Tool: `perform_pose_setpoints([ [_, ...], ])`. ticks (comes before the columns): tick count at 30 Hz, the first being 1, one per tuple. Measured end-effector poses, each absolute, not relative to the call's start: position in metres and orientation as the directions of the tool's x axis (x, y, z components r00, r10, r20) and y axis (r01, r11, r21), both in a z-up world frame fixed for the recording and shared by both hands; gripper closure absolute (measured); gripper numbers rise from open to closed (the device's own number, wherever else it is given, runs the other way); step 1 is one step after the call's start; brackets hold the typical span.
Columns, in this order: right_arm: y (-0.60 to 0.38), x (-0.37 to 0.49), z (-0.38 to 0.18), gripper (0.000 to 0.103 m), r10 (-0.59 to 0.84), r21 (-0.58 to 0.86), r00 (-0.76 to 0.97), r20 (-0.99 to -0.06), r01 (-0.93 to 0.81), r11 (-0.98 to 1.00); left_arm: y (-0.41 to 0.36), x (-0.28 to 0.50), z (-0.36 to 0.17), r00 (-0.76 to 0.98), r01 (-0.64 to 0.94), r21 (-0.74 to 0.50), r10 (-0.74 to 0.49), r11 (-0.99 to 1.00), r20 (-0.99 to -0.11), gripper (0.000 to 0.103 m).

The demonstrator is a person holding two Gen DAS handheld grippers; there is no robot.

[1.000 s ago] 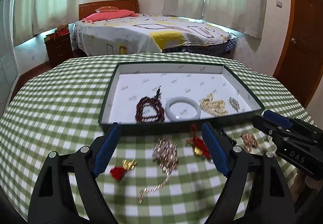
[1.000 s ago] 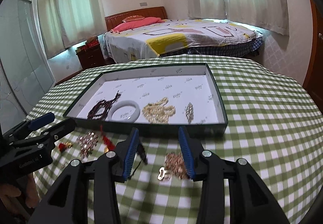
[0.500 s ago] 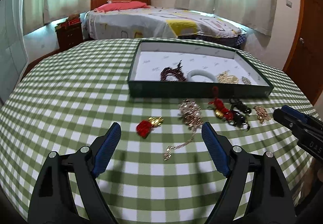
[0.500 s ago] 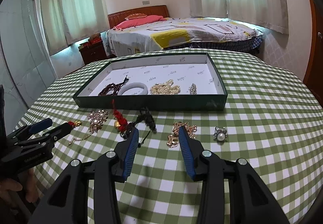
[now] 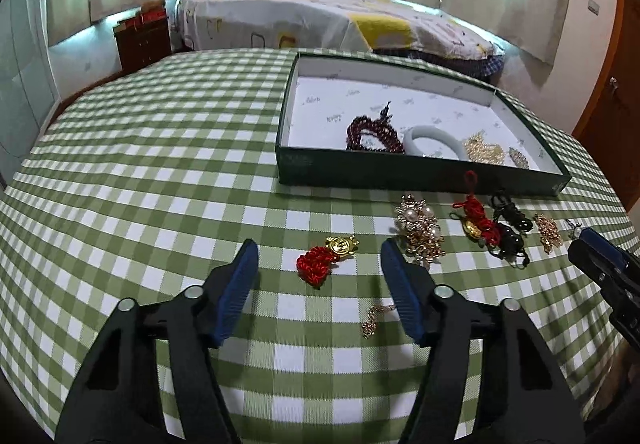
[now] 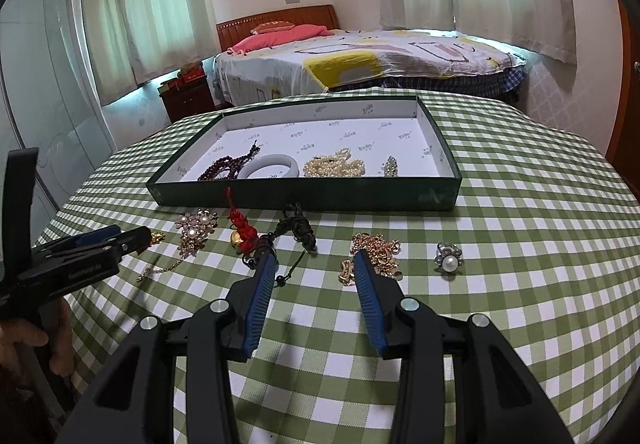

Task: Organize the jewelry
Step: 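Grasp the red knotted pendant with the left tool while the right tool approaches the black tassel, then lift the red pendant with the left tool while the right tool grasps the black tassel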

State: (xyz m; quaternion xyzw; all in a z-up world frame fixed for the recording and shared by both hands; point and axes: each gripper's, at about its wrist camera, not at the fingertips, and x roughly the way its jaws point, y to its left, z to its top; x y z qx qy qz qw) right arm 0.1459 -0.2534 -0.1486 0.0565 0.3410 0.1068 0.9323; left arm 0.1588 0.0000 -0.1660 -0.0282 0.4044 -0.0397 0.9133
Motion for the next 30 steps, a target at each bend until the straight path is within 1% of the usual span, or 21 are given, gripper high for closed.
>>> perform_pose_setpoints([
  [2,-0.253,0.147,-0.15,0.062,0.238,0.179,0.742,-0.626,-0.161,0.971,0.001,0.161,-0.169,0.659,0.056,-0.096,-0.109,0.994,-0.744,0.048],
  [5,-0.253,0.148,-0.151,0.062,0.239,0.181,0.74,-0.629,-0.16,0.97,0.002,0.163,-0.174,0.641,0.069,-0.109,-0.128,0.992,-0.757,0.06],
  [7,-0.253,0.149,-0.152,0.062,0.24,0.182,0.738,-0.631,-0.159,0.97,0.0,0.162,-0.175,0.644,0.077,-0.105,-0.13,0.991,-0.754,0.064],
  [9,-0.253,0.148,-0.153,0.062,0.24,0.182,0.736,-0.633,-0.16,0.97,-0.001,0.162,-0.175,0.644,0.084,-0.102,-0.132,0.991,-0.753,0.077],
  [11,-0.253,0.149,-0.153,0.062,0.24,0.183,0.736,-0.633,-0.159,0.97,-0.002,0.162,-0.176,0.645,0.087,-0.102,-0.134,0.991,-0.753,0.081],
  [12,-0.253,0.149,-0.153,0.062,0.24,0.183,0.736,-0.633,-0.159,0.97,-0.002,0.161,-0.176,0.645,0.088,-0.105,-0.136,0.991,-0.752,0.087],
  [16,-0.253,0.149,-0.153,0.062,0.24,0.182,0.735,-0.634,-0.159,0.97,0.002,0.16,-0.176,0.649,0.089,-0.128,-0.155,0.988,-0.745,0.089],
  [27,-0.234,0.16,-0.148,0.062,0.265,0.161,0.72,-0.641,-0.211,0.964,0.015,0.153,-0.158,0.699,0.051,-0.116,-0.118,0.992,-0.706,0.089],
  [30,-0.224,0.167,-0.149,0.071,0.282,0.155,0.705,-0.651,-0.24,0.958,0.022,0.153,-0.156,0.702,0.037,-0.122,-0.113,0.992,-0.703,0.089],
])
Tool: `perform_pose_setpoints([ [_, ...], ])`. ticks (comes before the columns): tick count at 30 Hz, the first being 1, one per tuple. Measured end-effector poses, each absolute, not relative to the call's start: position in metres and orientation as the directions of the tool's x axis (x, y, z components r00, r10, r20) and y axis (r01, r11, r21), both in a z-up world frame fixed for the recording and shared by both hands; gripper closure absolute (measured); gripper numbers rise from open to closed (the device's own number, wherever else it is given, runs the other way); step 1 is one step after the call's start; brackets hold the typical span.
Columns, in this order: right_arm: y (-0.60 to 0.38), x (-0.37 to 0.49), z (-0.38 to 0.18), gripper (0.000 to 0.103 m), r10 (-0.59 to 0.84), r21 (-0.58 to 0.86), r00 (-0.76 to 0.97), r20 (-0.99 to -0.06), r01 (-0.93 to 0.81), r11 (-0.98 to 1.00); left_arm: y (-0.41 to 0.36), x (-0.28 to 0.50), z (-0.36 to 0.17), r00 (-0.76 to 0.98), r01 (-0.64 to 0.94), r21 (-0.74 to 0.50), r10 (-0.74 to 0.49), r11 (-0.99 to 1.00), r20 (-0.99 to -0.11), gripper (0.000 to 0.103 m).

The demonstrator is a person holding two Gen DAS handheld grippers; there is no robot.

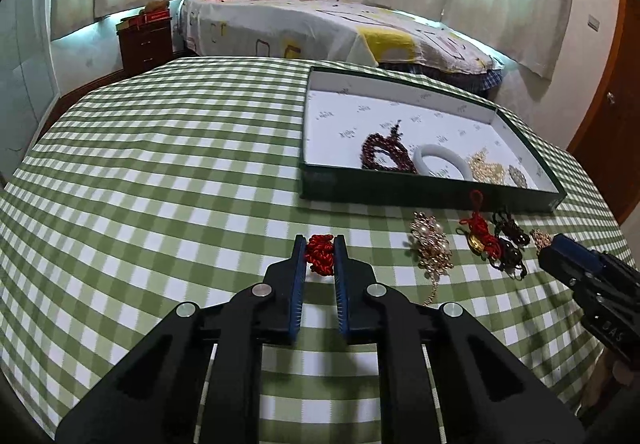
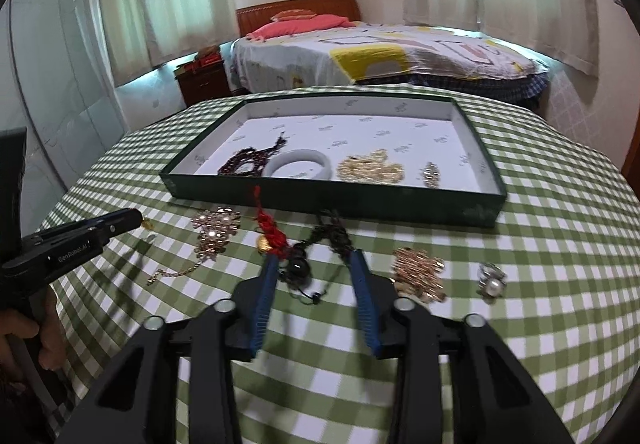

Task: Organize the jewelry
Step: 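Lift the red pendant with the left tool while the right tool grasps the black tassel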

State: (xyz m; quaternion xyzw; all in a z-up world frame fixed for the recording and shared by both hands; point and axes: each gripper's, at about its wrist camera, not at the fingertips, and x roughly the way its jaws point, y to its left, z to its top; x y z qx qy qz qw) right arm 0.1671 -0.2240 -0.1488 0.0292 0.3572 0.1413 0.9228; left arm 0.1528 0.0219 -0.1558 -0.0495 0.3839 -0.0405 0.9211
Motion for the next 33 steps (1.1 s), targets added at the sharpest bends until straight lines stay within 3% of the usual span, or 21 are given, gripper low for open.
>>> perform_pose_setpoints([
  [4,-0.214,0.181,-0.155,0.08,0.288,0.148,0.67,-0.684,-0.259,0.954,0.027,0.154,-0.155,0.703,0.025,-0.125,-0.107,0.992,-0.703,0.089],
  [17,-0.211,0.196,-0.165,0.082,0.308,0.185,0.596,-0.741,-0.259,0.948,0.02,0.153,-0.159,0.694,0.043,-0.117,-0.113,0.992,-0.711,0.089],
  [33,-0.233,0.169,-0.135,0.085,0.303,0.198,0.688,-0.659,-0.229,0.953,0.013,0.148,-0.148,0.711,0.06,-0.117,-0.125,0.991,-0.692,0.089],
])
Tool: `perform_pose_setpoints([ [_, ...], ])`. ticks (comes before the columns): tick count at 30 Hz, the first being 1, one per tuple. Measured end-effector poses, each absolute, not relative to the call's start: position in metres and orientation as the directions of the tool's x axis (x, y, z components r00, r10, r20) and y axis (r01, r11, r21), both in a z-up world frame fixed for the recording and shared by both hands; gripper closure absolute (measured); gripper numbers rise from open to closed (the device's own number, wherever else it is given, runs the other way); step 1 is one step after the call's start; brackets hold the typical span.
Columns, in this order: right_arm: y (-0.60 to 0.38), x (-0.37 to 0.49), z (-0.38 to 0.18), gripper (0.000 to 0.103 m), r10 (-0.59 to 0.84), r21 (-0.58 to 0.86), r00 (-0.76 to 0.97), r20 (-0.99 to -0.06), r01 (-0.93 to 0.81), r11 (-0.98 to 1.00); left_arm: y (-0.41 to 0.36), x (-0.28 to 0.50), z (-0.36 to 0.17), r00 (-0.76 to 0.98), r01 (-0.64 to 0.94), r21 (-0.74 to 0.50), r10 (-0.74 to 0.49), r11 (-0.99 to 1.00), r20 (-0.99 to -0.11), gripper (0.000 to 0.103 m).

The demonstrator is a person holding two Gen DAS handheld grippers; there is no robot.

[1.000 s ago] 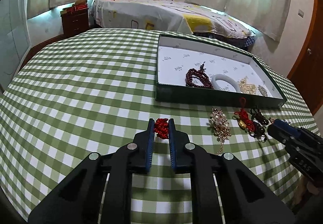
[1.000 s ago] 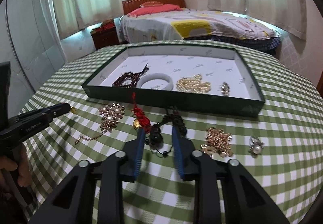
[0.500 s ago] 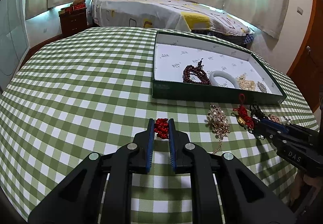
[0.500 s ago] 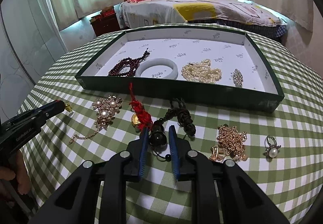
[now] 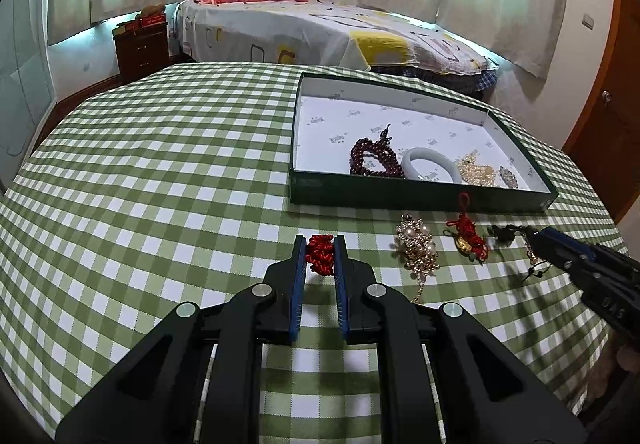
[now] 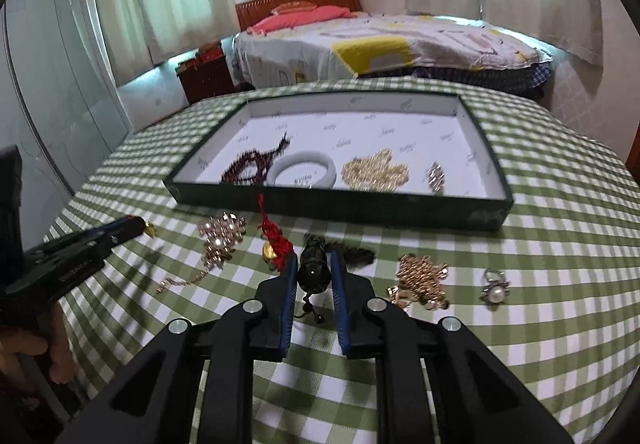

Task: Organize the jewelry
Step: 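Lift the red pendant with the left tool while the right tool grasps the black tassel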

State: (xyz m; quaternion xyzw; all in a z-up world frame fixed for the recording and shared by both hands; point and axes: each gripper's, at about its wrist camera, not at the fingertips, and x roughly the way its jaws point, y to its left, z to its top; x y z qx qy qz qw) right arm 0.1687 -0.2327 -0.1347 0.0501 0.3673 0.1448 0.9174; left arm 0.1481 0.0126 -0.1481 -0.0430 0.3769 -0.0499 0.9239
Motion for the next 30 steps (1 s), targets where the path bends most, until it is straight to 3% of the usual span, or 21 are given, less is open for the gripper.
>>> perform_pose_setpoints([
  [17,-0.251,0.156,-0.075,0.085,0.298,0.208,0.791,-0.534,-0.218,0.953,0.001,0.141,-0.09,0.782,0.115,-0.14,-0.177,0.983,-0.598,0.089],
  [30,-0.267,0.221,-0.047,0.085,0.251,0.185,0.857,-0.45,-0.185,0.965,-0.037,0.215,-0.05,0.827,0.193,-0.131,-0.233,0.972,-0.511,0.089],
])
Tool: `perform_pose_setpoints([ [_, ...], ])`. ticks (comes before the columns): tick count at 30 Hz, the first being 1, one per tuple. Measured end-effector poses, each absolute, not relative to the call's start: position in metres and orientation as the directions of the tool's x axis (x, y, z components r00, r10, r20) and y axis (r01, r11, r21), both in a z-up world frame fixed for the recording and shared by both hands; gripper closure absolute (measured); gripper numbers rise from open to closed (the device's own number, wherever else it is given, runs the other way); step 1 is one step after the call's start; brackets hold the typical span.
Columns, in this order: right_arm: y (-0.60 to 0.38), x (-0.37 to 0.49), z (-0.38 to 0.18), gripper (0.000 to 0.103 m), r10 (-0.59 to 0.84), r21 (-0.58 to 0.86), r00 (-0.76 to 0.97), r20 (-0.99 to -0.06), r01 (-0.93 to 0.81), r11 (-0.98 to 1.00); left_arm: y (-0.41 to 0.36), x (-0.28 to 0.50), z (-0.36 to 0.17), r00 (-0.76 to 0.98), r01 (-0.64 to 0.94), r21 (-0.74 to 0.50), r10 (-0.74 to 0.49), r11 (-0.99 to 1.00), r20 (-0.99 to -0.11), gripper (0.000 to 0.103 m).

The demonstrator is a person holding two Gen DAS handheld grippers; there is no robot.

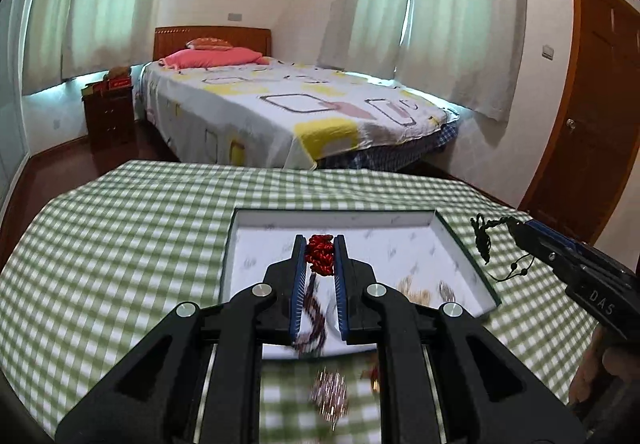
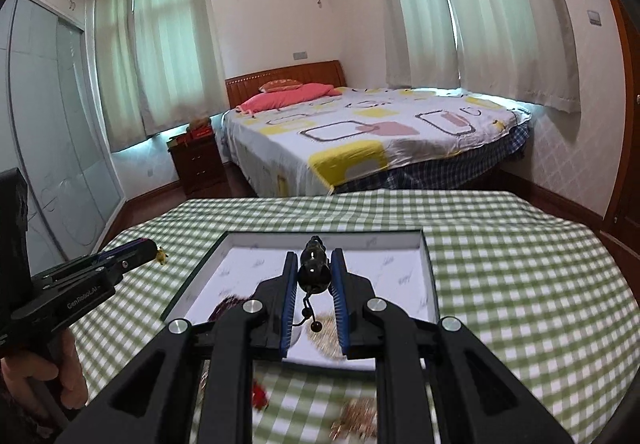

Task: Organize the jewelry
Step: 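Lift the red pendant with the left tool while the right tool grasps the black tassel, then lower both held pendants into the box and open both tools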

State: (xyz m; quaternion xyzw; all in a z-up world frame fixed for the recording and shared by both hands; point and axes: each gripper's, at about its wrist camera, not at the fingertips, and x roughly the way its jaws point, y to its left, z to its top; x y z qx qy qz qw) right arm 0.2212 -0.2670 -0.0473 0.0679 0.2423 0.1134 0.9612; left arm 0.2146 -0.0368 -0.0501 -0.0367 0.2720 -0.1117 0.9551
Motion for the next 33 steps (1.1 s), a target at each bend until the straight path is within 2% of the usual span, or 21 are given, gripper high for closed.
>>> perform_pose_setpoints([
  [7,-0.273,0.267,-0.068,0.085,0.226,0.164,0.849,-0.478,-0.167,0.972,-0.056,0.278,-0.076,0.792,0.198,-0.099,-0.219,0.975,-0.57,0.089],
  [15,-0.273,0.317,-0.123,0.085,0.226,0.164,0.757,-0.614,-0.158,0.974,-0.053,0.338,-0.132,0.677,0.163,-0.119,-0.198,0.979,-0.708,0.089],
  [21,-0.267,0.331,-0.144,0.085,0.223,0.154,0.694,-0.684,-0.162,0.975,-0.052,0.355,-0.156,0.61,0.151,-0.123,-0.191,0.981,-0.769,0.089],
  [31,-0.267,0.337,-0.16,0.085,0.225,0.166,0.645,-0.73,-0.152,0.974,-0.052,0.362,-0.172,0.567,0.138,-0.115,-0.174,0.984,-0.805,0.087],
  [33,-0.267,0.338,-0.16,0.085,0.227,0.169,0.644,-0.731,-0.152,0.974,-0.052,0.361,-0.172,0.569,0.14,-0.114,-0.174,0.984,-0.804,0.08],
])
